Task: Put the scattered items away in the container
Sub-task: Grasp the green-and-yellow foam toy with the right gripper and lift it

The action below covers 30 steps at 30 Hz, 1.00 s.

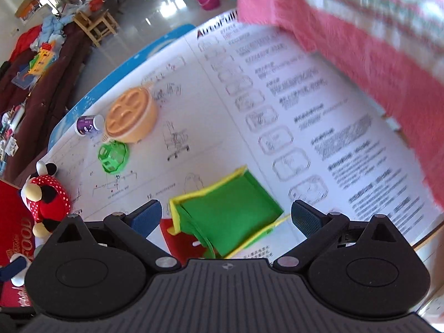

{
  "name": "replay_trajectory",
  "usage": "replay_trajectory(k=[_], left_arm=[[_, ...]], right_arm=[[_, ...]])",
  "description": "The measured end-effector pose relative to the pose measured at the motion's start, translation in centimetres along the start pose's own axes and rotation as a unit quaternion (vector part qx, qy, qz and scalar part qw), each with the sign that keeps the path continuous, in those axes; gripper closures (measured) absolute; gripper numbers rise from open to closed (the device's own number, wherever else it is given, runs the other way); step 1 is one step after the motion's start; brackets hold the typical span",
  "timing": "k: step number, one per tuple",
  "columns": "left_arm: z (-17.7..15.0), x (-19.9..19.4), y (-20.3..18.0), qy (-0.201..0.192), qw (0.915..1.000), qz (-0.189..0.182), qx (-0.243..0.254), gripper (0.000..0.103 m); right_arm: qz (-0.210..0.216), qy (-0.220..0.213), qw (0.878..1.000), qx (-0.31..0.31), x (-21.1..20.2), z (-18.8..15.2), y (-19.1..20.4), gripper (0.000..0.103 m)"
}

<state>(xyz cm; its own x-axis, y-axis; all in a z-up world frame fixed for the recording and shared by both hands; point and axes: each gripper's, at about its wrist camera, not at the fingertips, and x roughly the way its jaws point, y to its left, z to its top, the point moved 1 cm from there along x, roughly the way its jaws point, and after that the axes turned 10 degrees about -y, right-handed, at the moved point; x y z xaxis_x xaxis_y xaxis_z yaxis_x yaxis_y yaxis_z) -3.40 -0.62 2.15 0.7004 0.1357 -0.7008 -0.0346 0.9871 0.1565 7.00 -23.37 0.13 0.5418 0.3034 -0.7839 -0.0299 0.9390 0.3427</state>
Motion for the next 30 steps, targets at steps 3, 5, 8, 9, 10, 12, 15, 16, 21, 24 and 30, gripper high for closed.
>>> replay_trajectory(k=[3, 5, 8, 9, 10, 12, 15, 16, 21, 24, 30], left_arm=[[-0.2, 0.8, -0.9, 0.011, 0.9999, -0.005, 0.002, 0.001], [-0.5, 1.3, -1.2, 0.02, 0.9998, -0.007, 0.003, 0.001], [-0.7, 1.8, -1.6, 0.023, 0.9996, -0.007, 0.013, 0.002], [-0.6, 1.8, -1.7, 0.022, 0.9996, -0.008, 0.015, 0.002], [-0.6, 1.8, -1.8, 0.021, 0.9996, -0.01, 0.016, 0.002], [-0.2, 1.6, -1.9, 0.015, 0.9995, -0.024, 0.011, 0.002], [0.6, 1.5, -2.4, 0.001, 0.9991, -0.042, 0.01, 0.002], [1.0, 1.8, -2.5, -0.001, 0.9991, -0.041, 0.01, 0.002], [2.2, 4.5, -2.6, 0.022, 0.9979, -0.058, -0.017, 0.007], [2.7, 6.0, -2.9, 0.036, 0.9958, -0.08, -0.026, 0.009], [3.0, 9.0, -4.0, 0.068, 0.9943, -0.08, -0.013, 0.016]], right_arm=[[0.006, 0.008, 1.0, 0.004, 0.8, -0.5, 0.0, 0.003], [0.034, 0.024, 0.999, 0.023, 1.1, -1.0, 0.2, 0.003], [0.061, 0.031, 0.997, 0.028, 1.2, -1.5, 1.0, 0.003], [0.065, 0.03, 0.997, 0.027, 1.2, -1.4, 1.2, 0.003], [0.068, 0.029, 0.997, 0.027, 1.3, -1.4, 1.2, 0.003], [0.083, 0.029, 0.996, 0.034, 1.2, -1.3, 1.0, 0.003], [0.113, 0.021, 0.992, 0.054, 0.6, -1.0, 0.5, 0.004], [0.119, 0.02, 0.991, 0.054, 0.5, -0.9, 0.5, 0.005], [0.12, 0.019, 0.991, 0.057, 0.8, -1.2, 0.2, 0.005], [0.121, 0.024, 0.991, 0.061, 1.2, -1.6, -0.1, 0.006], [0.133, 0.026, 0.989, 0.067, 1.5, -2.0, -0.3, 0.008]])
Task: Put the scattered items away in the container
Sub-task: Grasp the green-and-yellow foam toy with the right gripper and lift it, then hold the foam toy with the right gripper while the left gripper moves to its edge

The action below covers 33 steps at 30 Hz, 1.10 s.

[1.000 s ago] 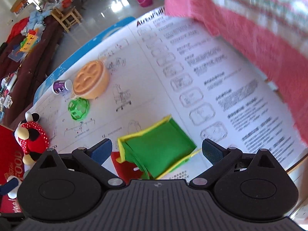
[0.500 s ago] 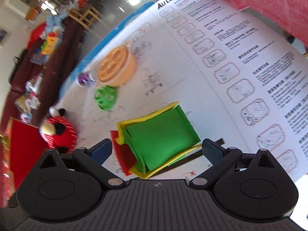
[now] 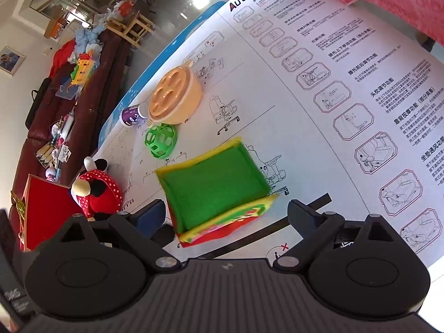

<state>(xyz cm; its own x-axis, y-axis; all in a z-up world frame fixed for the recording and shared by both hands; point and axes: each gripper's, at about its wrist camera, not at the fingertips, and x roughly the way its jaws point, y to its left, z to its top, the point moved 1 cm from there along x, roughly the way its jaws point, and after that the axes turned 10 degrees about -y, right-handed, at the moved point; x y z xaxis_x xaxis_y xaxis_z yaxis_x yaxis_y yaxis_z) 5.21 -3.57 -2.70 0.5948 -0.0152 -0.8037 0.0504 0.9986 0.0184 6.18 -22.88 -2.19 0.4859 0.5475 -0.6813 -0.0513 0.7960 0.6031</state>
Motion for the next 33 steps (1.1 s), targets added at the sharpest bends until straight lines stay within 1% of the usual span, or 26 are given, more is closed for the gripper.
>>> replay_trajectory(k=[3, 4, 7, 13, 15, 19, 21, 24, 27, 28, 29, 33], left_arm=[[-0.4, 1.3, -0.2, 0.016, 0.9998, 0.003, 0.011, 0.025], [-0.6, 1.5, -0.1, 0.019, 0.9998, -0.001, 0.009, 0.03], [-1.0, 1.7, -0.3, 0.016, 0.9998, -0.003, 0.015, 0.037], [-1.6, 1.5, -0.8, 0.012, 0.9989, 0.011, 0.043, 0.036], [-1.8, 1.6, -0.8, 0.016, 0.9987, 0.011, 0.046, 0.031], [-2.3, 1.8, -0.7, 0.02, 0.9988, 0.013, 0.044, 0.033], [-2.5, 1.8, -0.6, 0.021, 0.9989, 0.01, 0.04, 0.033], [-2.8, 1.7, -0.6, 0.019, 0.999, 0.009, 0.04, 0.033], [-3.0, 1.7, -0.7, 0.02, 0.9987, 0.007, 0.046, 0.033], [-3.1, 1.6, -0.8, 0.019, 0.9987, 0.004, 0.048, 0.034], [-3.2, 1.6, -0.9, 0.019, 0.9986, 0.0, 0.049, 0.036], [-3.7, 1.6, -1.0, 0.022, 0.9987, -0.016, 0.043, 0.048]], right_arm=[[0.009, -0.002, 1.0, -0.005, -0.1, 0.0, 0.0, 0.011], [0.013, -0.002, 1.0, -0.007, -0.2, 0.0, 0.0, 0.011], [0.021, 0.0, 1.0, -0.01, -0.2, 0.0, -0.1, 0.011], [0.039, 0.001, 0.999, -0.014, -0.8, 0.1, 0.5, 0.012], [0.037, -0.007, 0.999, -0.02, -1.2, 0.3, 0.7, 0.012], [0.026, -0.025, 0.999, -0.023, -1.9, 0.8, 0.4, 0.013], [0.014, -0.025, 0.999, -0.026, -1.8, 0.8, 0.2, 0.015], [0.013, -0.018, 0.999, -0.024, -1.5, 0.1, 0.2, 0.017], [0.019, -0.008, 0.999, -0.032, -1.2, -0.5, 1.0, 0.023], [0.023, -0.006, 0.999, -0.037, -1.1, -0.7, 1.4, 0.029], [0.028, -0.004, 0.999, -0.042, -1.0, -0.9, 1.7, 0.034], [0.047, -0.006, 0.997, -0.06, -0.8, -1.2, 3.0, 0.042]])
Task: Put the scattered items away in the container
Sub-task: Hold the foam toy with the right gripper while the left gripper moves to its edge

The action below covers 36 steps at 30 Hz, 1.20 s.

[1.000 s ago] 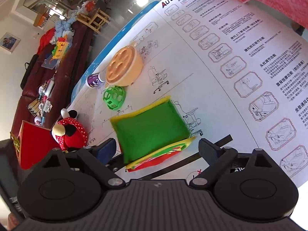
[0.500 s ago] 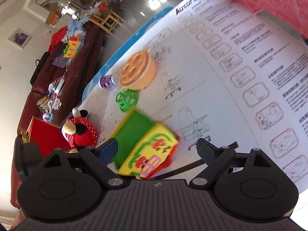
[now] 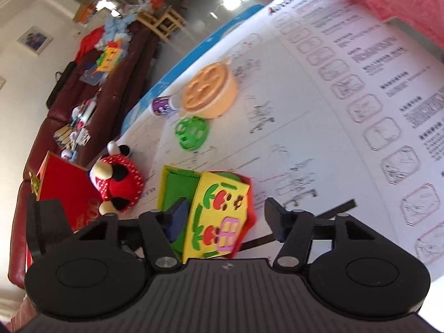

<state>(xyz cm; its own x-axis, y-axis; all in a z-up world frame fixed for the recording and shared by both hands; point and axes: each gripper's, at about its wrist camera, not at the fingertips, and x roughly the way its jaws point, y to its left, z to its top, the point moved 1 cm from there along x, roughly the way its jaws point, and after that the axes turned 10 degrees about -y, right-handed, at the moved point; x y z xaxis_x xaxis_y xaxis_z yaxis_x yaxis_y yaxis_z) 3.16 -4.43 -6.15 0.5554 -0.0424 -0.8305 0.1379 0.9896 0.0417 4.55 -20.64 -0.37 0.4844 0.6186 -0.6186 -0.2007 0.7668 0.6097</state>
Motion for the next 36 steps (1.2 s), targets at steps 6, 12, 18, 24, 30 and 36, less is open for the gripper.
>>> replay_trajectory(k=[6, 12, 18, 24, 30, 36], left_arm=[[-0.6, -0.1, 0.7, -0.003, 0.9999, -0.006, -0.015, 0.054], [-0.7, 0.2, 0.3, -0.003, 1.0, 0.005, -0.003, 0.046], [-0.8, 0.3, 0.0, -0.002, 1.0, 0.007, 0.004, 0.058], [-1.0, 0.3, 0.1, -0.003, 1.0, 0.007, 0.003, 0.057], [-1.4, 0.1, 0.4, -0.008, 0.9999, 0.008, 0.003, 0.042], [-1.8, -1.7, 2.4, -0.016, 0.9994, 0.02, -0.025, 0.027]], right_arm=[[0.007, -0.004, 1.0, 0.001, -0.1, -0.1, 0.0, 0.05], [0.014, 0.006, 1.0, 0.006, 0.2, -0.6, 0.3, 0.048], [0.012, 0.006, 1.0, 0.008, -0.2, -0.4, 0.9, 0.047], [0.011, -0.001, 1.0, 0.01, -0.5, 0.1, 1.3, 0.043], [0.0, -0.003, 1.0, 0.014, -0.5, -0.1, 1.1, 0.044], [0.007, 0.007, 1.0, 0.003, -0.2, -0.7, 2.2, 0.044]])
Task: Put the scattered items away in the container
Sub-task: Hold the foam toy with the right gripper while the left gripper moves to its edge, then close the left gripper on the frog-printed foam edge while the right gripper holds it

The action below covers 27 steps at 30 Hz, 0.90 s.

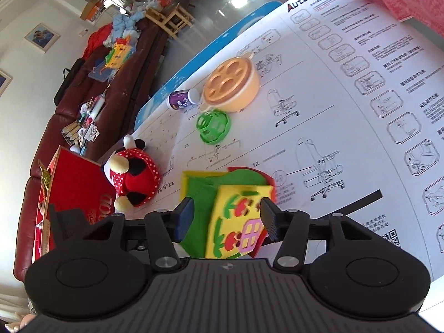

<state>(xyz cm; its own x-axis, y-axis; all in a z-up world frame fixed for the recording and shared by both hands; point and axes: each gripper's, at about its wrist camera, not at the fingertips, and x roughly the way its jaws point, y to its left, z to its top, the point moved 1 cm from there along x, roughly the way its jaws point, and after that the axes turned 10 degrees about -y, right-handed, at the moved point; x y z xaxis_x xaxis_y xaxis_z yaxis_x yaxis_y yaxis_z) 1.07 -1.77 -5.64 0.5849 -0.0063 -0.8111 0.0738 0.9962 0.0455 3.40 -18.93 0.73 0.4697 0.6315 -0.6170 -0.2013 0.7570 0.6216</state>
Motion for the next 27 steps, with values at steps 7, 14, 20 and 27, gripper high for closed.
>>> replay_trajectory(k=[7, 14, 20, 27], left_arm=[[-0.8, -2.4, 2.1, -0.02, 0.9993, -0.002, -0.031, 0.021], [-1.1, -1.6, 1.1, -0.013, 0.9996, -0.006, -0.024, 0.021], [-0.2, -1.0, 0.2, -0.01, 0.9991, -0.018, -0.036, 0.021], [1.4, -1.0, -0.5, -0.015, 0.9986, -0.028, -0.043, 0.023]], right_arm=[[-0.012, 0.006, 1.0, -0.021, 0.8, -0.4, 0.9, 0.047], [-0.033, -0.008, 0.999, -0.021, 1.0, -0.3, 0.2, 0.05], [-0.057, -0.039, 0.998, -0.008, 0.0, 1.2, -1.8, 0.05], [-0.071, -0.052, 0.996, -0.002, -0.6, 1.1, -3.6, 0.049]])
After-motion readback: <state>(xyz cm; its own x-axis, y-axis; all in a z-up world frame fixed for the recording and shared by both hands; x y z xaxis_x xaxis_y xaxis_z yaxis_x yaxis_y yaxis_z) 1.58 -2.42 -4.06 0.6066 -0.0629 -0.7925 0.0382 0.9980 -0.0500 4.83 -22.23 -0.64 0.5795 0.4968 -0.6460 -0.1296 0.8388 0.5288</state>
